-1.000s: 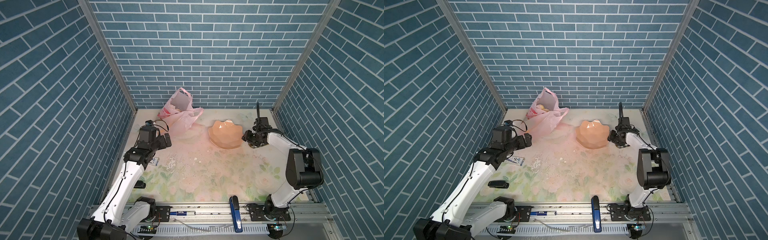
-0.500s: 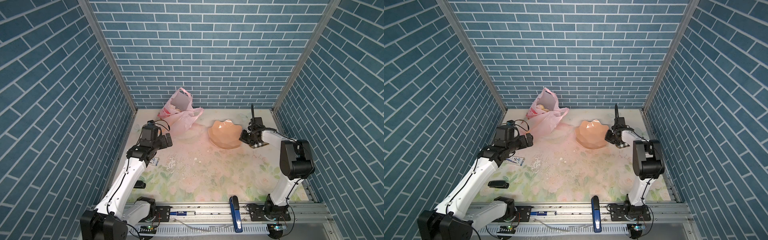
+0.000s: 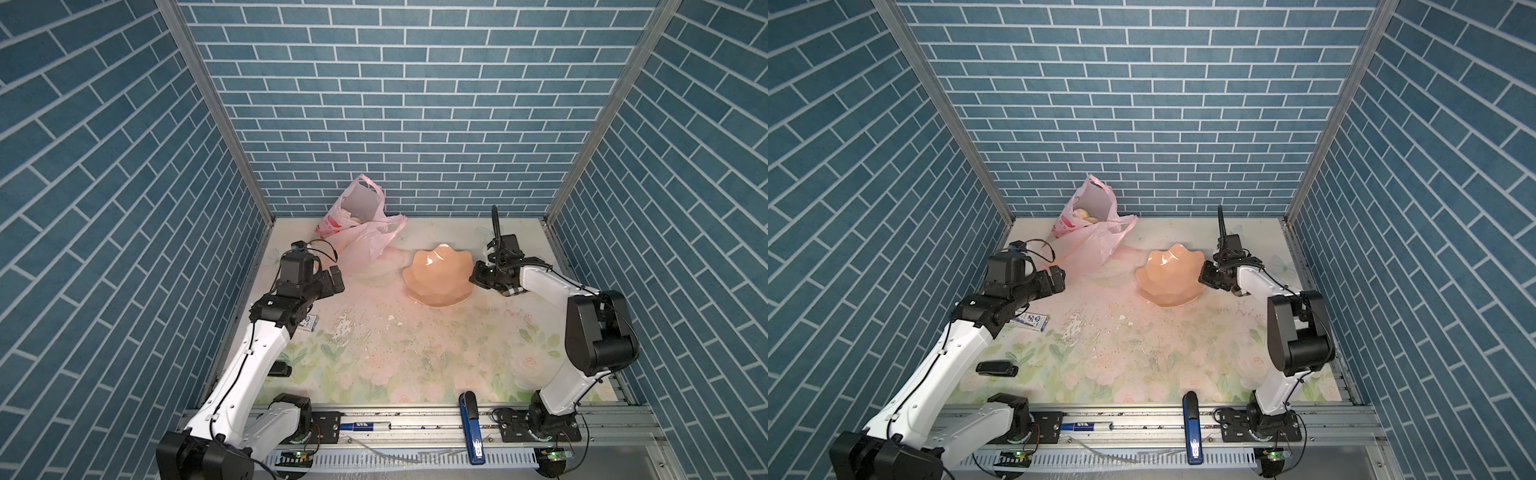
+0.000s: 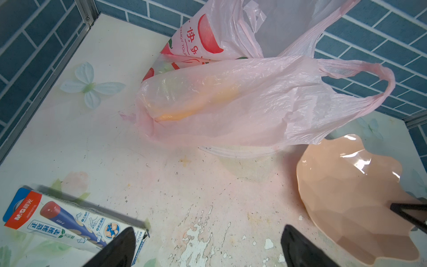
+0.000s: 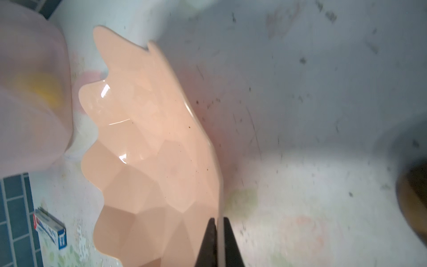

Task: Take fruits out of the plastic bag
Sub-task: Move the plate to the center of the table.

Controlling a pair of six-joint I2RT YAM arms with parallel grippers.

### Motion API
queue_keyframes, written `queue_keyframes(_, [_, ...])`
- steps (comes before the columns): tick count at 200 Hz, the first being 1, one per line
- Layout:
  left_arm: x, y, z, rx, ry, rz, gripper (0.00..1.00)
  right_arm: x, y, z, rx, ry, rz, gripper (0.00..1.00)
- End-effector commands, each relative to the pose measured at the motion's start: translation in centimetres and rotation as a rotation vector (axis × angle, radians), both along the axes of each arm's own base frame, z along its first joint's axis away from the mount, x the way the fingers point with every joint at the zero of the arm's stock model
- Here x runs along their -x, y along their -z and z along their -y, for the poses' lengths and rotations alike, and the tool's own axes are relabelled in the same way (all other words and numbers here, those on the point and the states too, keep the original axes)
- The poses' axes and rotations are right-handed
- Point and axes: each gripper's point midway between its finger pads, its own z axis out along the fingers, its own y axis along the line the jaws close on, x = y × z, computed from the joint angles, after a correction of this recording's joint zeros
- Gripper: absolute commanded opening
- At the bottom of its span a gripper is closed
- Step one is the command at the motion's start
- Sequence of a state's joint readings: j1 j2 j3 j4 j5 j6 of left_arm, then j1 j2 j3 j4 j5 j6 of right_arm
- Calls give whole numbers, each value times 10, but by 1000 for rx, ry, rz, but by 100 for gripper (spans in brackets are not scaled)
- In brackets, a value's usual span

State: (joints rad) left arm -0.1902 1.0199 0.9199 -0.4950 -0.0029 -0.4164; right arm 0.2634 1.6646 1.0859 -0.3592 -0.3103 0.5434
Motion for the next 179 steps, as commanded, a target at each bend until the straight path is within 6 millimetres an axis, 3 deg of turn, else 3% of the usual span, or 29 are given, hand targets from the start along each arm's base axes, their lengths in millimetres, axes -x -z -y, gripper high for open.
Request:
queue_keyframes(1, [5,-4,0,25,-11,27,99,51,2,2,22,-18,-68,0])
queue_keyframes(34, [6,-5,3,49,-10,35,99,99,6,5,32,11,-86,0])
queue_keyframes(88, [4,-16,6,118,-31,65,99,146,26,9,48,50,-102,0])
queue_keyframes(139, [-5,-17,13,166,-35,49,99,160,35,18,51,83,-100,0])
queue_keyframes(179, [-26,-24,23,209,-24,36,99,161,44,24,76,102,-99,11])
